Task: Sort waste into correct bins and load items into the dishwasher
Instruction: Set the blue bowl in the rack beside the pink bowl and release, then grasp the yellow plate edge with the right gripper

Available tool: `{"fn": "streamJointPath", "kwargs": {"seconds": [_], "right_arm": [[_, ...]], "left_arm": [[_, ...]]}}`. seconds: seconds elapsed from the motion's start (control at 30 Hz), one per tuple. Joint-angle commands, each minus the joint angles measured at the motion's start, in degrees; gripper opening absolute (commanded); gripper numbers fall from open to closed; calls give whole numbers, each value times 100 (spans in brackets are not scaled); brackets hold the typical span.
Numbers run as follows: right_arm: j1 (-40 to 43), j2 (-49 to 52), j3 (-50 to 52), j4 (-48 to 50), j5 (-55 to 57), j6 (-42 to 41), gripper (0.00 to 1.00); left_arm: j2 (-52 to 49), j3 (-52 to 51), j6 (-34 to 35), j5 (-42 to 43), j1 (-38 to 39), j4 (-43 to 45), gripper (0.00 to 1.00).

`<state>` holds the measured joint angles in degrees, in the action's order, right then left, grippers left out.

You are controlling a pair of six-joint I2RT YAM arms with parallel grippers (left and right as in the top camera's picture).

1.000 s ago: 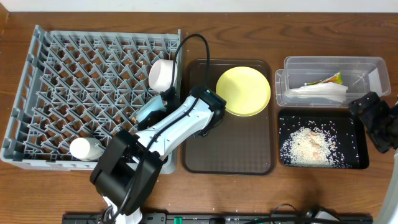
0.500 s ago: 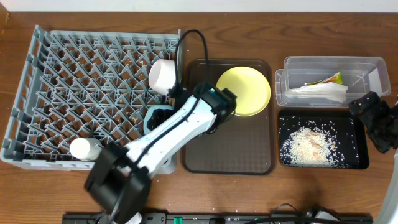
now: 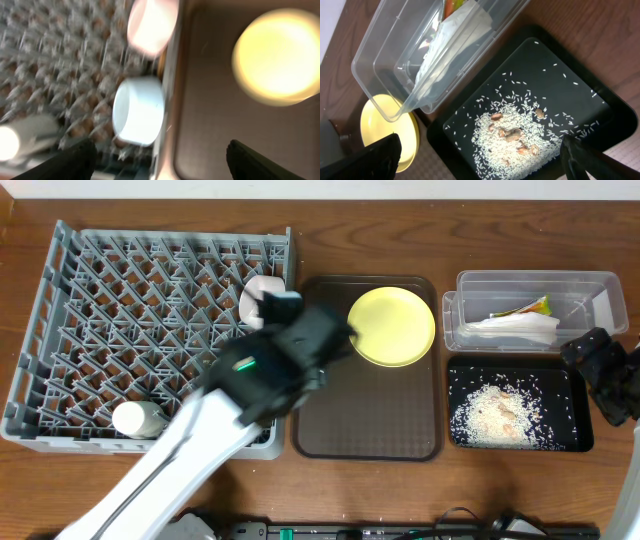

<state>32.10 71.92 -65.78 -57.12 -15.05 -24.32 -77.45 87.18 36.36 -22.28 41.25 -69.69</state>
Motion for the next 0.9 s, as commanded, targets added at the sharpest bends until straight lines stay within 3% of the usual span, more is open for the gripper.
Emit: {"fn": "streamJointPath", "kwargs": {"seconds": [0.0, 0.13, 0.37, 0.47, 0.57, 0.67, 0.8, 0.87], "right_arm": [[20, -55, -9, 7, -42, 59, 99], [20, -55, -11, 42, -92, -2, 99], [20, -55, -11, 348, -345, -1014, 99], [-136, -42, -9, 437, -1606, -516, 85], [-745, -42, -9, 256, -1978, -122, 81], [-1714, -37, -9, 28, -1373, -291, 78], [-3239, -17, -4, -79, 186, -1690, 64], [-3917, 46, -4, -76, 988, -2459, 52]], "left_arm": [[813, 184, -490, 68, -363, 315, 86], [1399, 184, -748, 66, -820, 551, 86], [2006, 184, -800, 92, -1904, -103, 86], [2072, 184, -1215, 675, -2339, -203, 86], [2017, 184, -1388, 1379, -2710, -190, 86], [1873, 184, -1495, 2024, -3005, -92, 86], [1530, 184, -1908, 3272, -3359, 105, 87], [1342, 184, -2135, 3759, -3499, 118, 87]]}}
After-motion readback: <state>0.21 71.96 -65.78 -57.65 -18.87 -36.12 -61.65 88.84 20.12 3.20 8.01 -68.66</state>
